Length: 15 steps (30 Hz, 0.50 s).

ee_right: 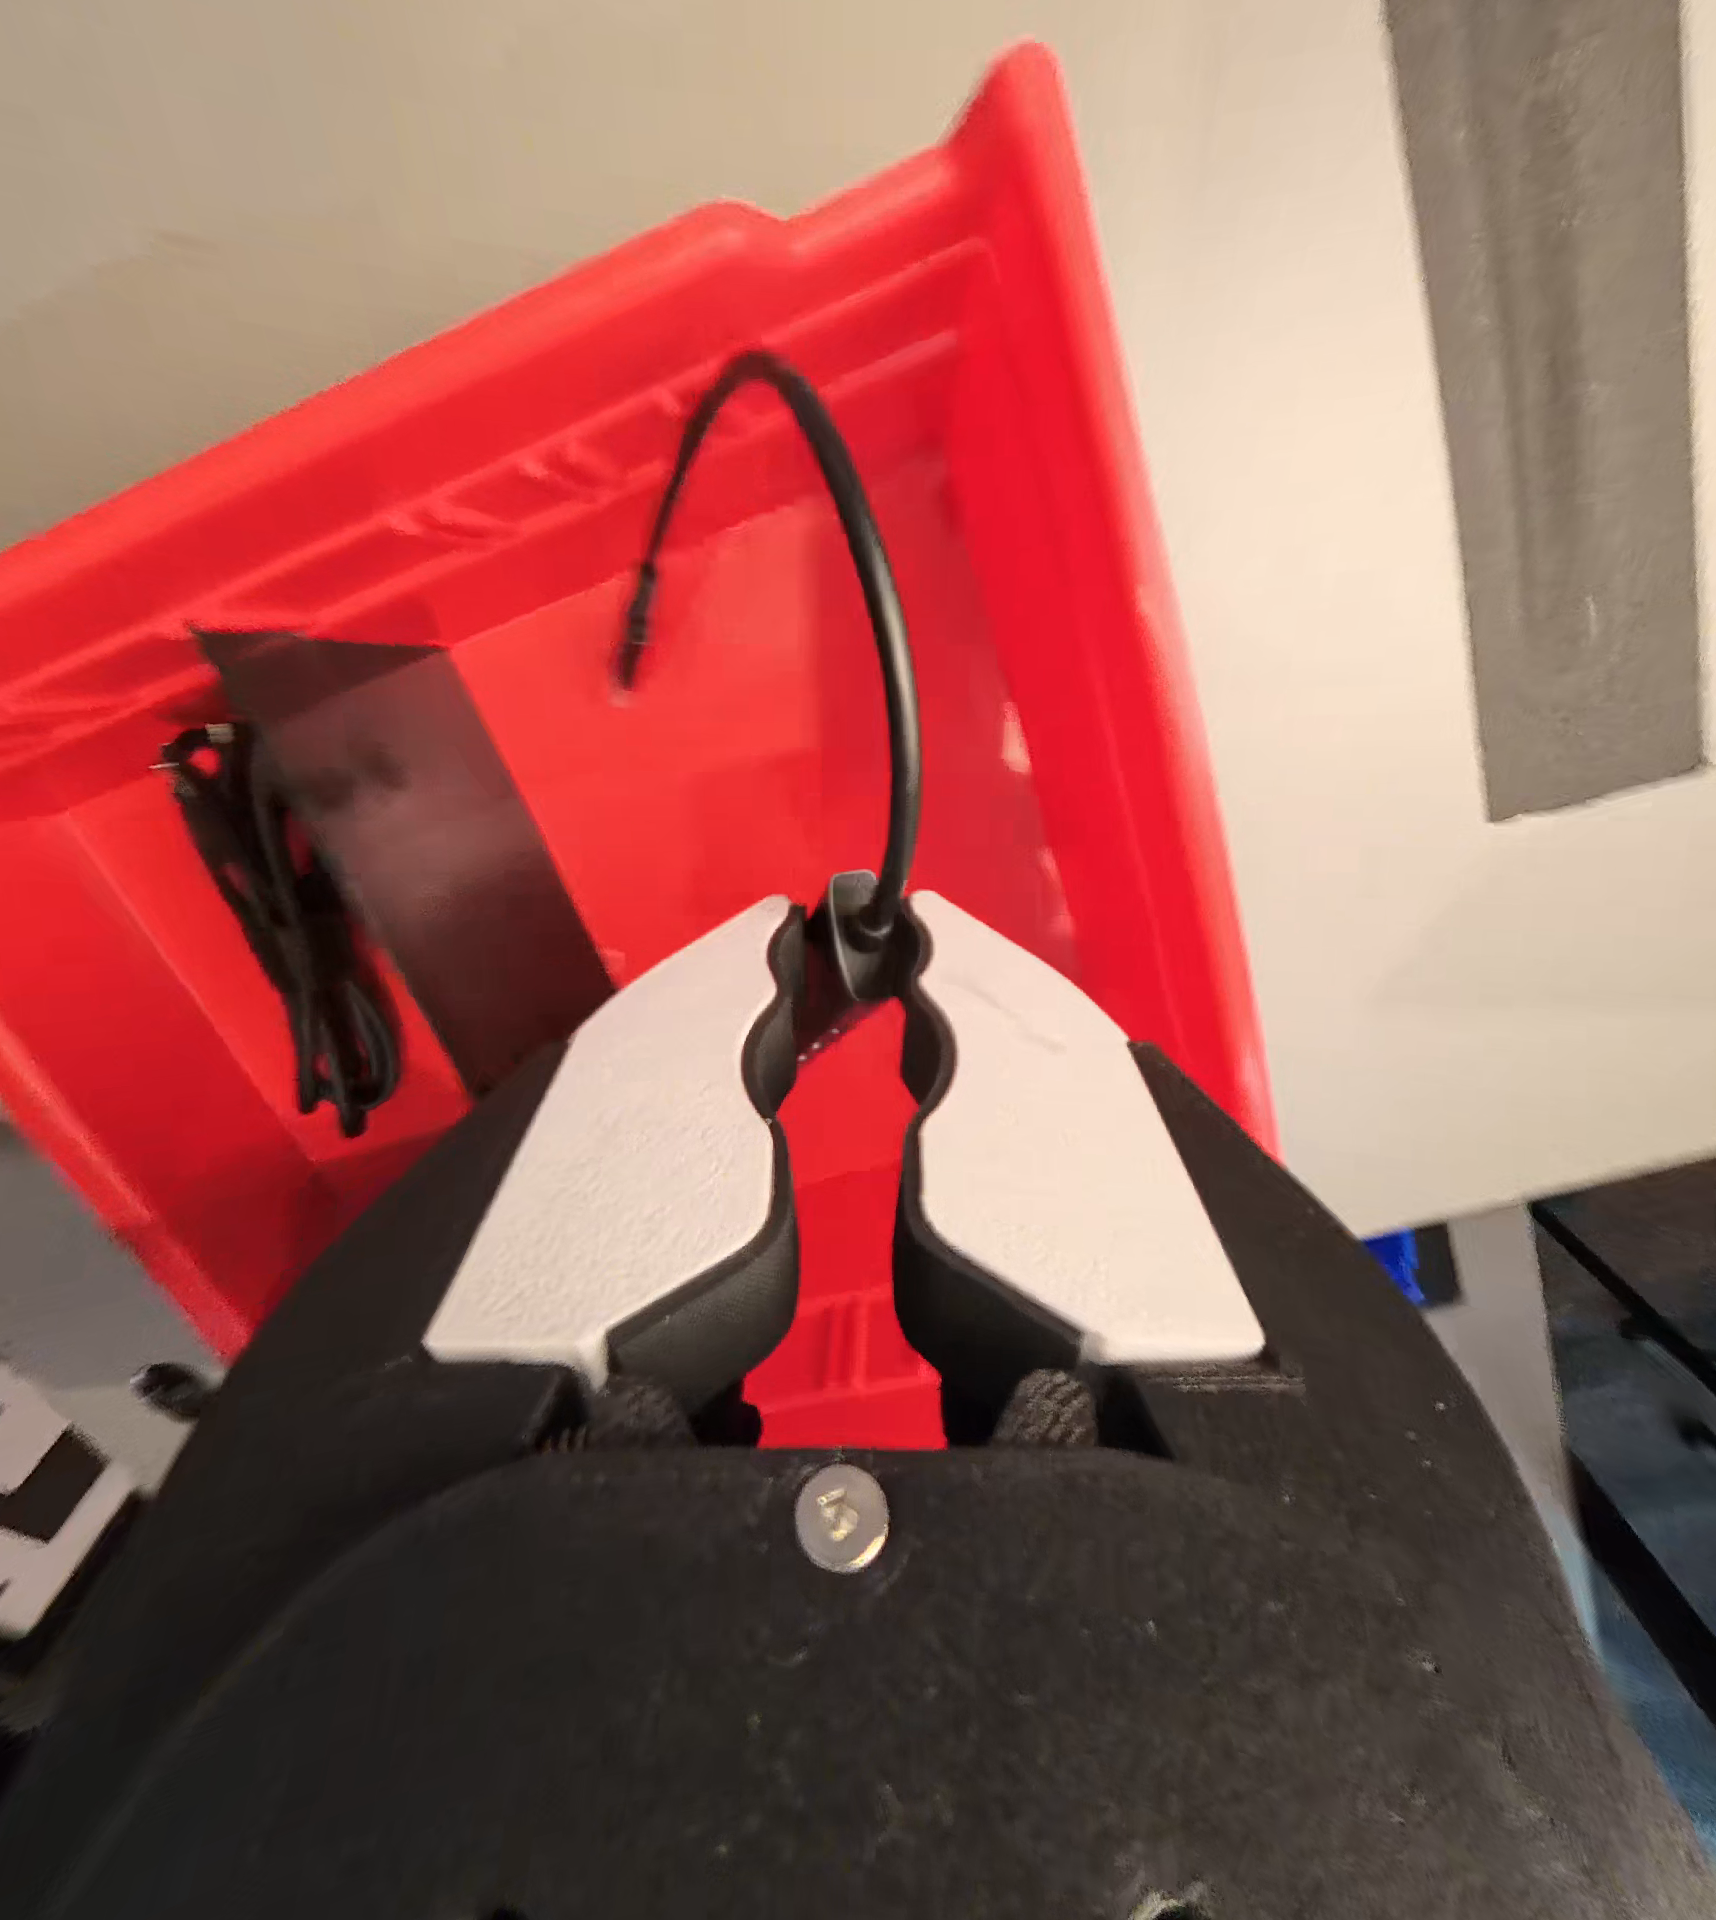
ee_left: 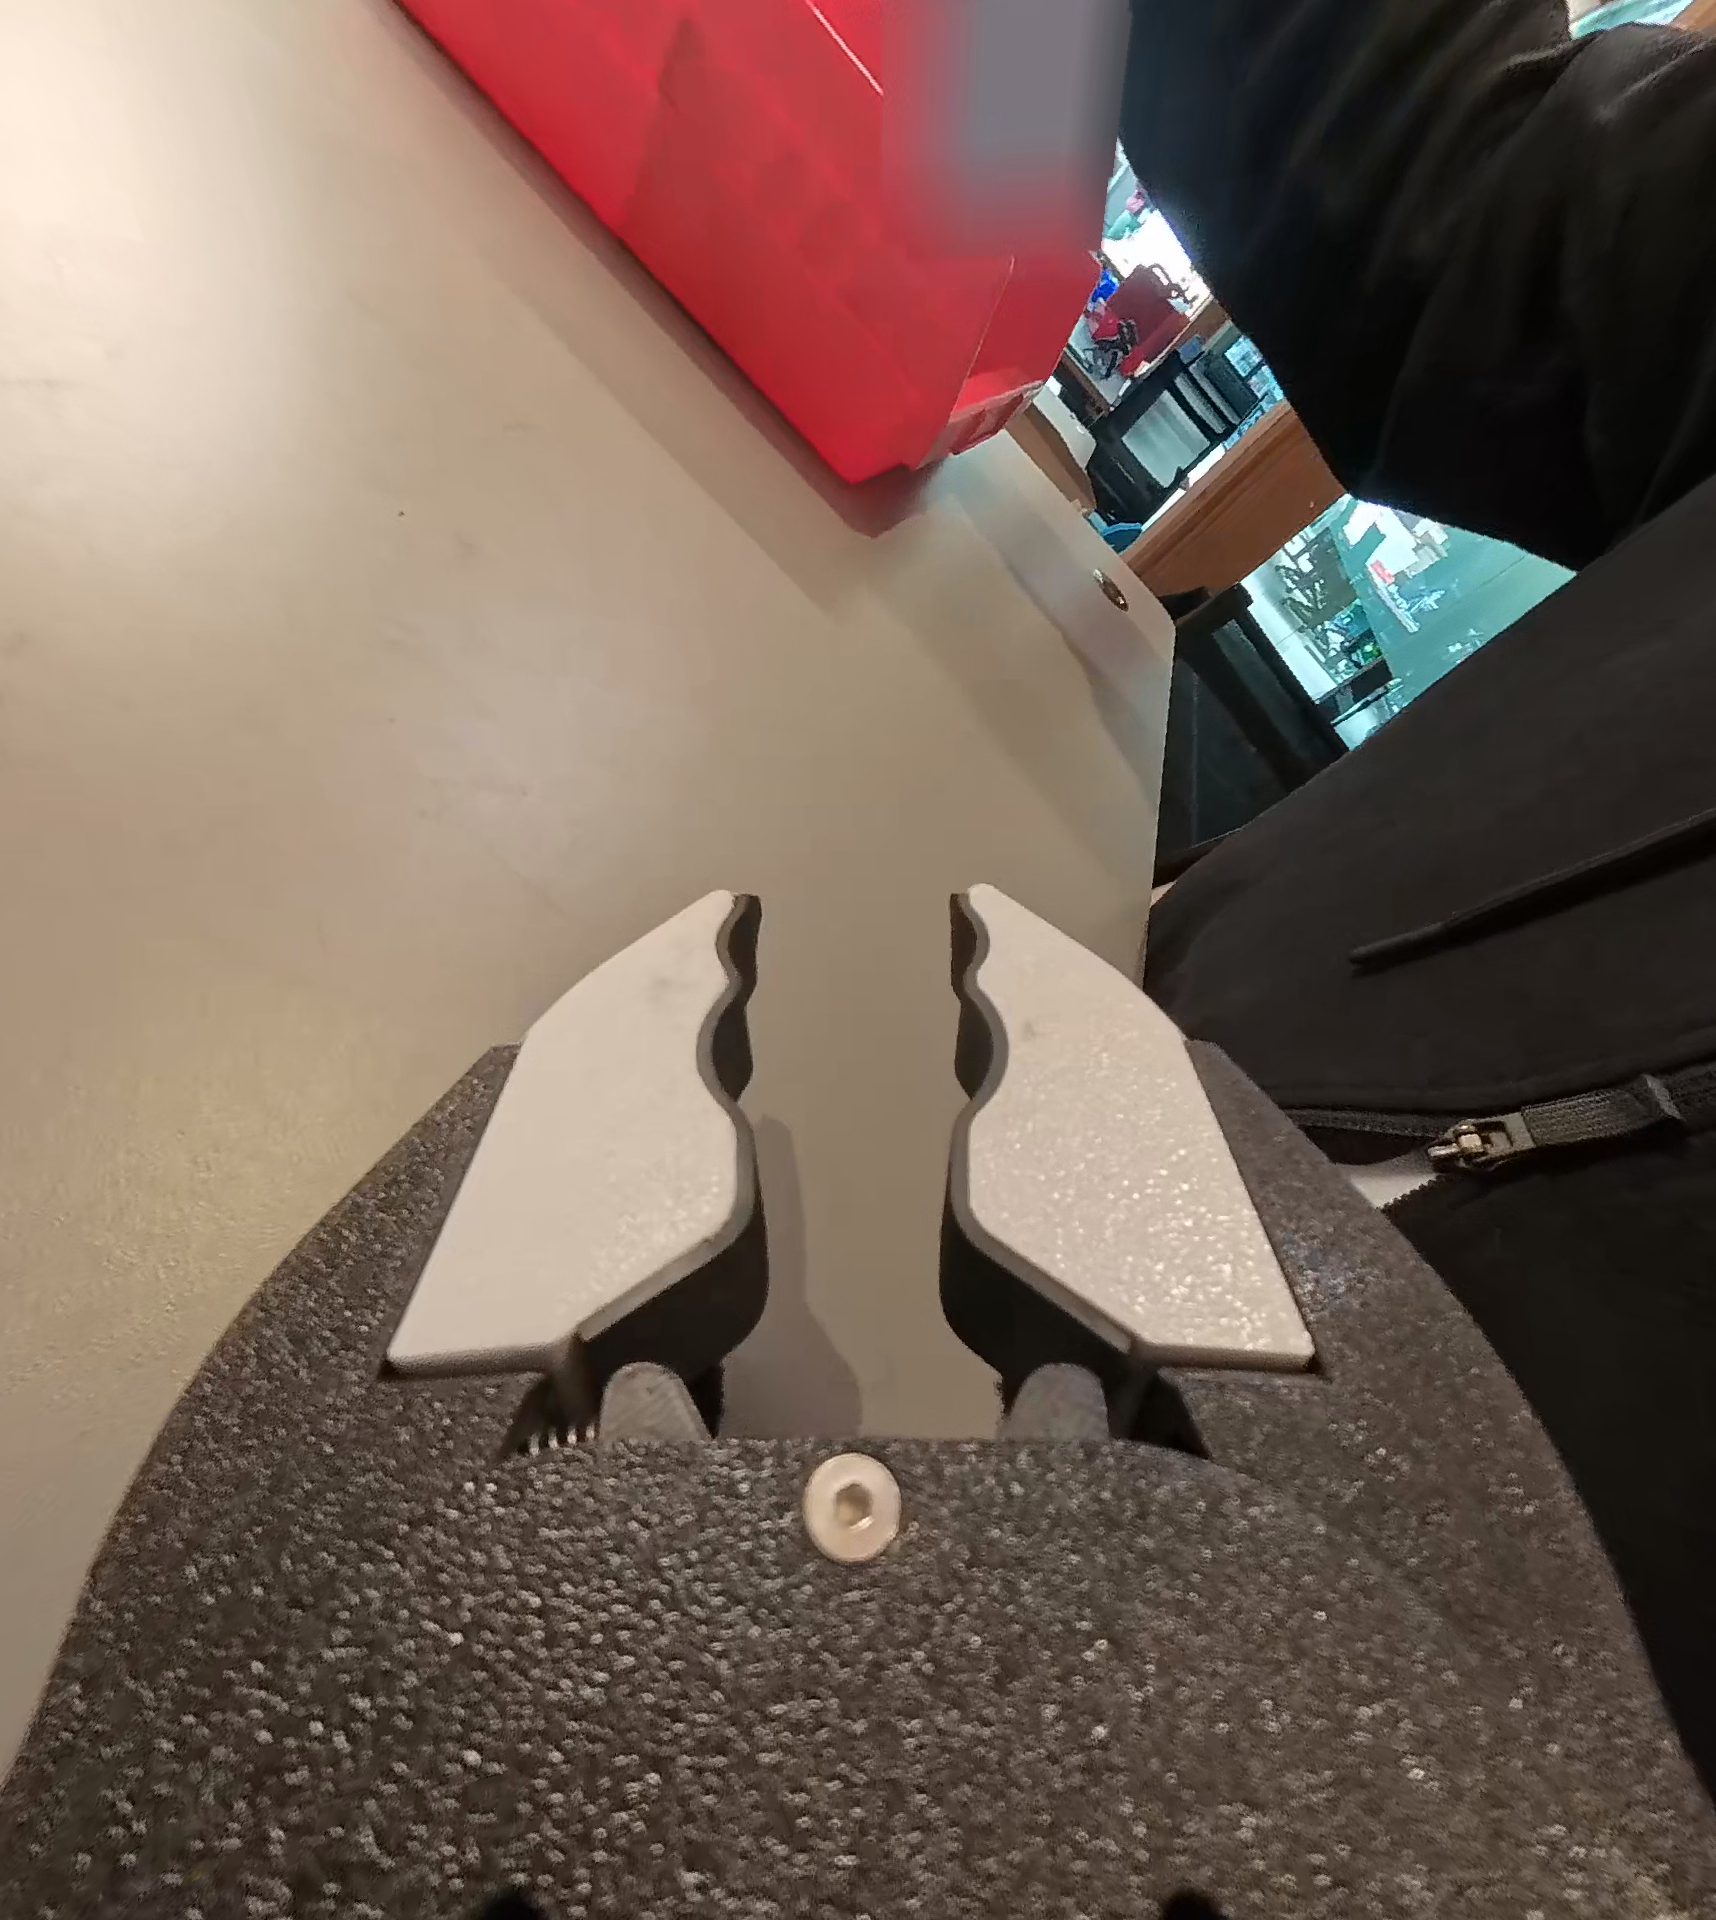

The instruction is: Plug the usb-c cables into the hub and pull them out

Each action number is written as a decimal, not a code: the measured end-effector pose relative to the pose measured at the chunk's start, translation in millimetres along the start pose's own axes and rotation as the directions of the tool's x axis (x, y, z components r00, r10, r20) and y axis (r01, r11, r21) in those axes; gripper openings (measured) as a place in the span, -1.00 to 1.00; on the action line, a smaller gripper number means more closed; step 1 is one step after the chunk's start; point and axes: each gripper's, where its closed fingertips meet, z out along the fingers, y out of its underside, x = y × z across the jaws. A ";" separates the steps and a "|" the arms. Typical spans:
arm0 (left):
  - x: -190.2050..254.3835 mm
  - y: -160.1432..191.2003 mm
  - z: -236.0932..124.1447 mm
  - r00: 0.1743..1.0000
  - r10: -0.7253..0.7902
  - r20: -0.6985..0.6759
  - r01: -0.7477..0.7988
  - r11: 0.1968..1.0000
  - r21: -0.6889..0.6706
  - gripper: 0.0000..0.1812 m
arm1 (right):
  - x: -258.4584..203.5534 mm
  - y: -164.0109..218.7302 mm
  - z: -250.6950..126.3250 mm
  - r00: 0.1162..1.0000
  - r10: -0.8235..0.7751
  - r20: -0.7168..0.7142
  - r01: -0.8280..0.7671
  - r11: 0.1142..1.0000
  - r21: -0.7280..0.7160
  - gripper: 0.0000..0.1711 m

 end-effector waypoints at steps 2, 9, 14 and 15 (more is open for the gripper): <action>0.0 -0.7 -0.6 1.000 0.009 0.011 -0.010 1.000 0.008 -0.60 | 15.3 11.4 8.7 0.993 -0.003 -0.119 -0.006 0.997 -0.080 -0.68; 2.8 -14.5 -12.1 0.997 0.049 0.060 -0.057 0.989 0.140 -0.59 | 7.1 24.0 -13.6 0.900 0.132 -0.414 -0.123 0.991 0.049 -0.43; 25.9 -67.1 -21.7 0.998 0.021 -0.054 0.008 0.875 0.484 -0.52 | -94.9 -48.9 -83.8 0.899 0.377 -0.222 -0.175 0.775 0.608 -0.43; 32.7 -81.0 -22.5 0.995 0.026 -0.095 0.030 0.835 0.550 -0.51 | -127.0 -74.5 -99.5 0.920 0.373 -0.123 -0.174 0.669 0.723 -0.43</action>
